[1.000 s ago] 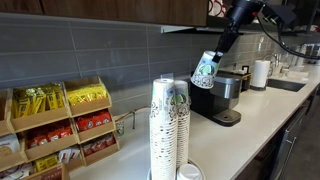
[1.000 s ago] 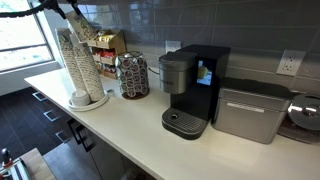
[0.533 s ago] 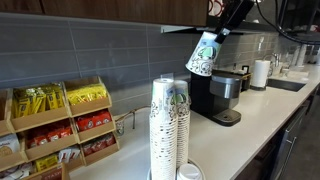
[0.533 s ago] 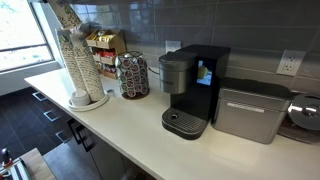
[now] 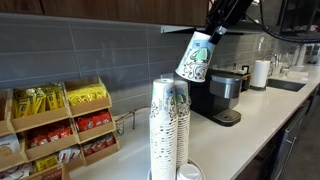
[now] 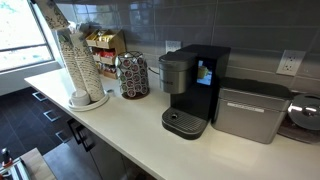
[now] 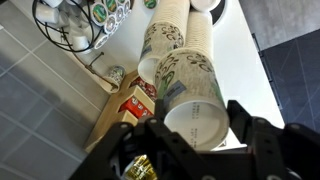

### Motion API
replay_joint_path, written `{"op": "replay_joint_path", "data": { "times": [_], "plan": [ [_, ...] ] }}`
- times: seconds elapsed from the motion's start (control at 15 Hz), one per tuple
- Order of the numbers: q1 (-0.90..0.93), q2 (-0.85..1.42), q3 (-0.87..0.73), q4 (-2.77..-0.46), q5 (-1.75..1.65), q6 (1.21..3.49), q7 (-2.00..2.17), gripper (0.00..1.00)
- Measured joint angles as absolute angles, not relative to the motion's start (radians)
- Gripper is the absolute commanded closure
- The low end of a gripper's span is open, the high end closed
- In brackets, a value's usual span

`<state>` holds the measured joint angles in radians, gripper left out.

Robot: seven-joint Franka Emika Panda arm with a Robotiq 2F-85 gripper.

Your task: Put the paper cup on the pile on the right

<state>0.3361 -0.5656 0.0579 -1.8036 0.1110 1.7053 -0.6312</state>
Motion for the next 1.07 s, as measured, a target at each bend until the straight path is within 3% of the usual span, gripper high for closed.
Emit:
{"op": "replay_joint_path", "data": {
  "times": [0.07, 0.27, 0.33, 1.07],
  "plan": [
    [0.336, -0.554, 0.063, -1.799, 0.110, 1.706, -0.638, 0.36],
    [0.336, -0.523, 0.066, -1.782, 0.108, 1.721, -0.649, 0.36],
    [0.335, -0.517, 0.066, -1.778, 0.108, 1.722, -0.650, 0.61],
    [0.320, -0.476, 0.082, -1.738, 0.072, 1.722, -0.652, 0.61]
  ]
}}
